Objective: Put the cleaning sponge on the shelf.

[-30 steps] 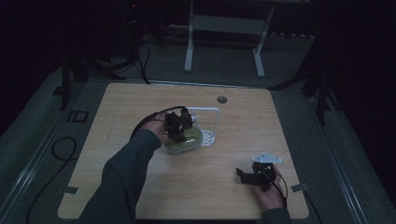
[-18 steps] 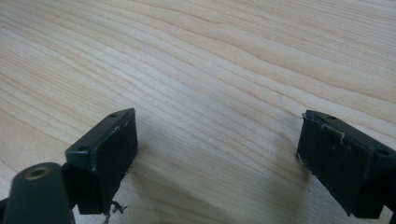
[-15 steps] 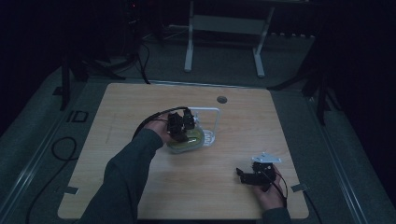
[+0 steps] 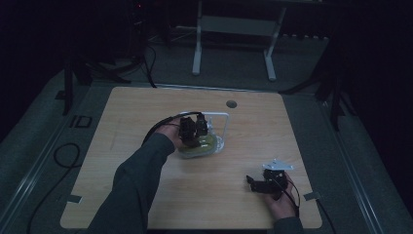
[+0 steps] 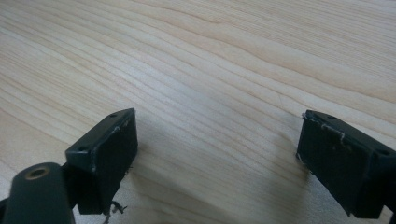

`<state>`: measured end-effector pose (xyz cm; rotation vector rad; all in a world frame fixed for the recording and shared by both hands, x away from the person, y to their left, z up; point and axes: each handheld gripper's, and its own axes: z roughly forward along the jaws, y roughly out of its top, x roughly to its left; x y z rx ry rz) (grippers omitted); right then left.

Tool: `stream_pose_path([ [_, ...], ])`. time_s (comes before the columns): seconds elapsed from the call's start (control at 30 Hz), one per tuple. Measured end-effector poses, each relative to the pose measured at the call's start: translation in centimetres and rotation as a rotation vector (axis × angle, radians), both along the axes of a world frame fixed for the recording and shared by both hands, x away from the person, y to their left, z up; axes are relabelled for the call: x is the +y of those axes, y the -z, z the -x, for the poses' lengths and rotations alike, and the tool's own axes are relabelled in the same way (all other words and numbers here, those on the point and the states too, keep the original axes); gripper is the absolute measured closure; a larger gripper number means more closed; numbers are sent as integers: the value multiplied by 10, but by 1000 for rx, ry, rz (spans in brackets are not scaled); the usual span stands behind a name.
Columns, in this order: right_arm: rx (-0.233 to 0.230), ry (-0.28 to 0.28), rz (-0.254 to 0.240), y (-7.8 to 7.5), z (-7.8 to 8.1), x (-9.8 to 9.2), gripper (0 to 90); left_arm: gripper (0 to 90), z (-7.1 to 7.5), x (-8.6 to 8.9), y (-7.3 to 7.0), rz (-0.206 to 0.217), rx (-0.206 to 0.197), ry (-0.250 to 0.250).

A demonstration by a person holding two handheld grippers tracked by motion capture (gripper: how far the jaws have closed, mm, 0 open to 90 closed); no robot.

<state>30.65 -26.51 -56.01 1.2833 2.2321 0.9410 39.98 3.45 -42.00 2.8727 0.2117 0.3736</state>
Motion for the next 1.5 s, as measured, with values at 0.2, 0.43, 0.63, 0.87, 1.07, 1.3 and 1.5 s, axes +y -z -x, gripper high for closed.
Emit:
stream_pose_path([
  [0.2,0,0,0,0,0,0,119,717,-2,-2,-1,-4,-9,13],
  [0.43,0,0,0,0,0,0,119,717,-3,-5,2,-6,-11,35],
  [0.63,0,0,0,0,0,0,119,717,-5,-6,2,-2,-19,44],
  [0.87,0,0,0,0,0,0,119,717,-6,-6,4,-20,-30,44],
  [1.07,0,0,0,0,0,0,119,716,-9,-8,5,-25,-39,56],
  [1.3,0,0,0,0,0,0,119,716,-12,-10,6,-17,-43,78],
  [1.5,0,0,0,0,0,0,119,715,-13,-14,7,-39,-52,126],
])
